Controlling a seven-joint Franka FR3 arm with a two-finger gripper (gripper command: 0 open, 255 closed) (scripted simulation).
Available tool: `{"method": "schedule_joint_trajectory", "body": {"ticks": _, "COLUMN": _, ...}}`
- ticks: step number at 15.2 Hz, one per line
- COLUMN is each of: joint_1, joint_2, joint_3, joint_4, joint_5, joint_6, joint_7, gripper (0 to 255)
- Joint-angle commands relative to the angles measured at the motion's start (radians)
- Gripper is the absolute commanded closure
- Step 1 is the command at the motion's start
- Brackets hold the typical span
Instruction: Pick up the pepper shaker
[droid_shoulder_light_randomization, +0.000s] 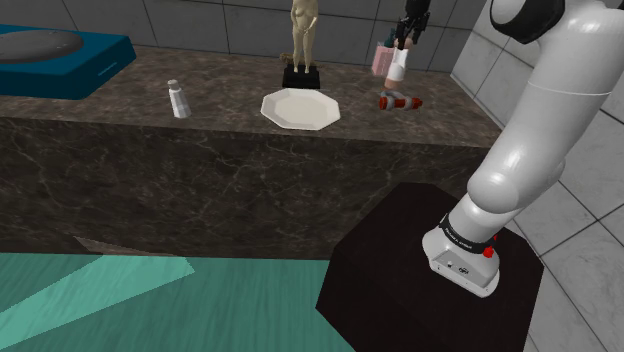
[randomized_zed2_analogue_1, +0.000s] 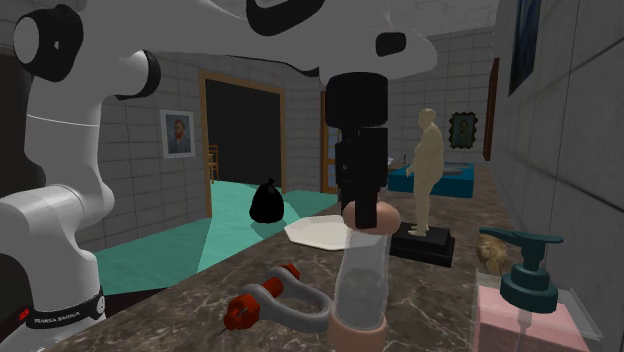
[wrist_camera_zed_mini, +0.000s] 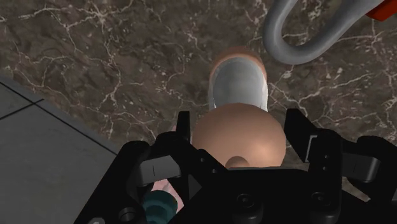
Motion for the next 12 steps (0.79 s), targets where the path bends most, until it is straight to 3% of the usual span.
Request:
{"method": "schedule_joint_trajectory", "body": {"ticks": 1, "joint_1": -0.002, "joint_2": 0.006, "joint_3": 0.0, "joint_4": 0.036, "joint_5": 0.003, "joint_6": -0.03, "joint_7": -0.004, "gripper": 255}}
{"method": "schedule_joint_trajectory", "body": {"ticks": 12, "joint_1": -0.015, "joint_2": 0.038, "joint_3": -0.004, "joint_4": 0.202, "joint_5": 0.017, "joint_6": -0.165, "joint_7": -0.024, "gripper": 255}}
